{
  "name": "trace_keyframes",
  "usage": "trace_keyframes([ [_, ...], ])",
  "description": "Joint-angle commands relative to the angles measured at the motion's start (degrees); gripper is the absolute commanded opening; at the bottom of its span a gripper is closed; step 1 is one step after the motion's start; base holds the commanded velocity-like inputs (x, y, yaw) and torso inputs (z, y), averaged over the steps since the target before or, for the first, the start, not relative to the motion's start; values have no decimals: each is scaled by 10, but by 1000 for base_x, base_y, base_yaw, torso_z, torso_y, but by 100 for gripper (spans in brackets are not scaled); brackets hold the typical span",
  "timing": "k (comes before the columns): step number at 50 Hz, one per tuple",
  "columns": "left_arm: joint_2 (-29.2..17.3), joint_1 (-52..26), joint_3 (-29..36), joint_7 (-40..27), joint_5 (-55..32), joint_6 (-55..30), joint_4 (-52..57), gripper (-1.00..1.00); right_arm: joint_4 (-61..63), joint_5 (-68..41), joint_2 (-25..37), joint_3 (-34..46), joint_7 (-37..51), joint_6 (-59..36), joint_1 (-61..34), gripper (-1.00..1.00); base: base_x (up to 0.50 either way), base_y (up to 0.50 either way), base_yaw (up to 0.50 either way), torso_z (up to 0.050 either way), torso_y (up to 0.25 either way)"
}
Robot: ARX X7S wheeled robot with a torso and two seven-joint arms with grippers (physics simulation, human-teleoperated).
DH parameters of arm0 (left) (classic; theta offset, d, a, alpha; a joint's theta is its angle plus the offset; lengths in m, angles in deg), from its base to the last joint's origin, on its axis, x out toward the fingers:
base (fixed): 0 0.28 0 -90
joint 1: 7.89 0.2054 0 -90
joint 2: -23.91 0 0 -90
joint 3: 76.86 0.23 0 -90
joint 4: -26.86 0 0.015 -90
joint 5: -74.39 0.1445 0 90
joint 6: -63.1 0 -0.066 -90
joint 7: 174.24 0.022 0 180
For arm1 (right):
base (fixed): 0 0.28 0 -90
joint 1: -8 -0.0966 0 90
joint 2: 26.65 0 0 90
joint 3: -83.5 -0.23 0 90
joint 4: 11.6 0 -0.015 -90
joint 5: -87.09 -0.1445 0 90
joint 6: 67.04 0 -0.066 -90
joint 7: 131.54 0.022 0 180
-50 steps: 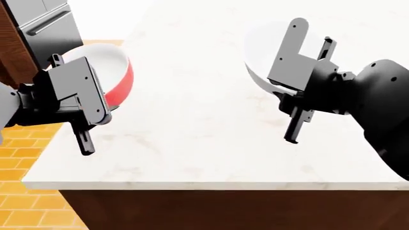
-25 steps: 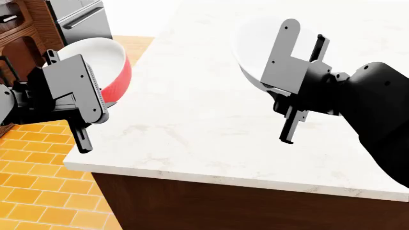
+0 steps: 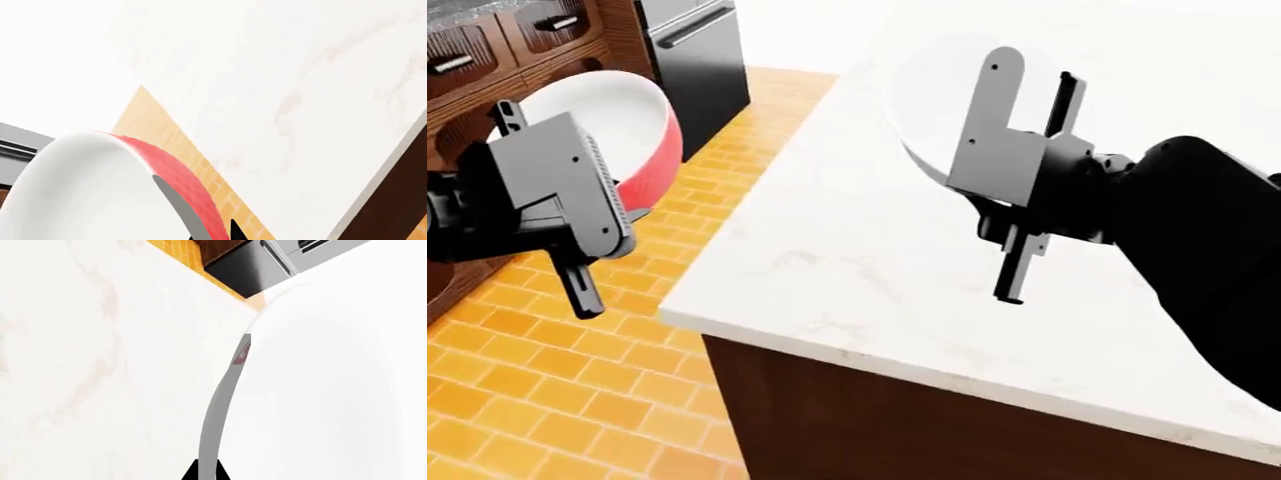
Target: Pick the bowl and bowl and place them in the sink. Then turn on the water.
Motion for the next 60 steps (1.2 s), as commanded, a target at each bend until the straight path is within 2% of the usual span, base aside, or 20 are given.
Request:
trace_keyframes([
  [1,-9,1,-12,-12,2,9,6,-100,3,11,-3,-2,2,3,-4,-100,0,0,500,0,0],
  [60,-2,16,-14,-24,-3,32,14,-100,36,-4,15,-18,14,-27,5,-100,0,0,500,0,1],
])
